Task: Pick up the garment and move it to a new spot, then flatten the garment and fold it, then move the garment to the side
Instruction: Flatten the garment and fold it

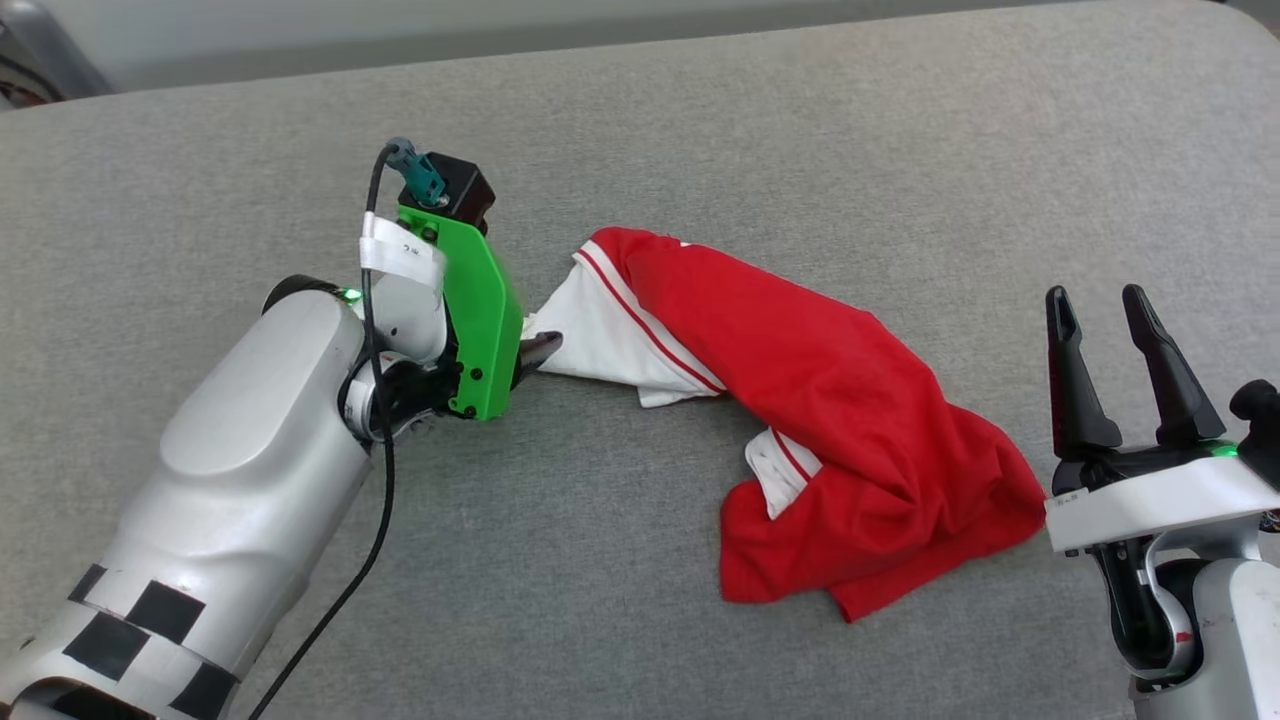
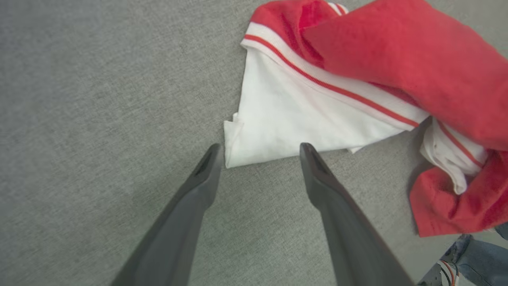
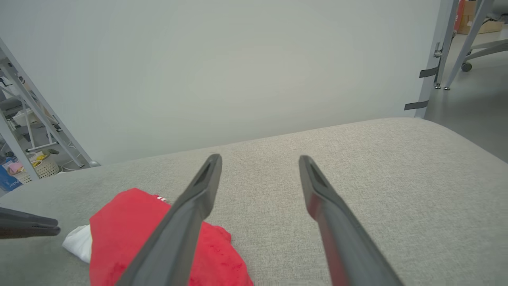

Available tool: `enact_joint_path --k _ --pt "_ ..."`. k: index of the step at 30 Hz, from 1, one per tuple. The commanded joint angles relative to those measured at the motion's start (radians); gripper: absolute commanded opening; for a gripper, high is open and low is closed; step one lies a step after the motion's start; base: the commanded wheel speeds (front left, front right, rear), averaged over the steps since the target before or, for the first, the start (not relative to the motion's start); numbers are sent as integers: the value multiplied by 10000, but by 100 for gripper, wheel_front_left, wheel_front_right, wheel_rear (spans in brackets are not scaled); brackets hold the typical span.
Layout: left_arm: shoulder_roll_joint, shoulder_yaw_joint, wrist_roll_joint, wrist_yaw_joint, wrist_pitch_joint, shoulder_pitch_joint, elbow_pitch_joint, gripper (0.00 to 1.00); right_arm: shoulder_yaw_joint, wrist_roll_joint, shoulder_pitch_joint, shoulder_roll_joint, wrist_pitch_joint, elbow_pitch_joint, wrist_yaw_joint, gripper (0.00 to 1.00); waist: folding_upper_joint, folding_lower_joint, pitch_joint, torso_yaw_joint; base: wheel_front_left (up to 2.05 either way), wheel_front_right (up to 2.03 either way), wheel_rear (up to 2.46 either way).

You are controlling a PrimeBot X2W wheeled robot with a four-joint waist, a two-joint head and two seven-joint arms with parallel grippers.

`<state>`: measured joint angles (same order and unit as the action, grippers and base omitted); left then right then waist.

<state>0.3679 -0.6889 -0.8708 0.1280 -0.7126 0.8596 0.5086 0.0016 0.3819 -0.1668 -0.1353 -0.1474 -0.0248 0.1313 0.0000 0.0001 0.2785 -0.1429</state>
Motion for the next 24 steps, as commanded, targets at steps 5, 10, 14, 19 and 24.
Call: enact_joint_path --k 5,10,14,19,24 --pt "260 -290 -143 27 -105 297 458 100 66 -89 -203 49 -252 215 -6 100 0 -1 548 -729 0 0 0" --pt "371 -481 280 4 429 363 1144 100 133 -93 -263 75 -336 317 -6 100 0 -1 605 -795 0 0 0" --pt "313 -788 389 11 340 308 1658 100 166 -100 -305 66 -379 322 -6 100 0 -1 653 -754 0 0 0" --pt "142 -1026 -108 22 -10 129 1689 0 45 -158 -263 28 -397 358 -6 100 0 -1 580 -568 0 0 0" --pt "172 -1005 -599 24 182 -95 1526 0 -57 -272 -218 -5 -296 421 -6 100 0 -1 209 -270 0 0 0"
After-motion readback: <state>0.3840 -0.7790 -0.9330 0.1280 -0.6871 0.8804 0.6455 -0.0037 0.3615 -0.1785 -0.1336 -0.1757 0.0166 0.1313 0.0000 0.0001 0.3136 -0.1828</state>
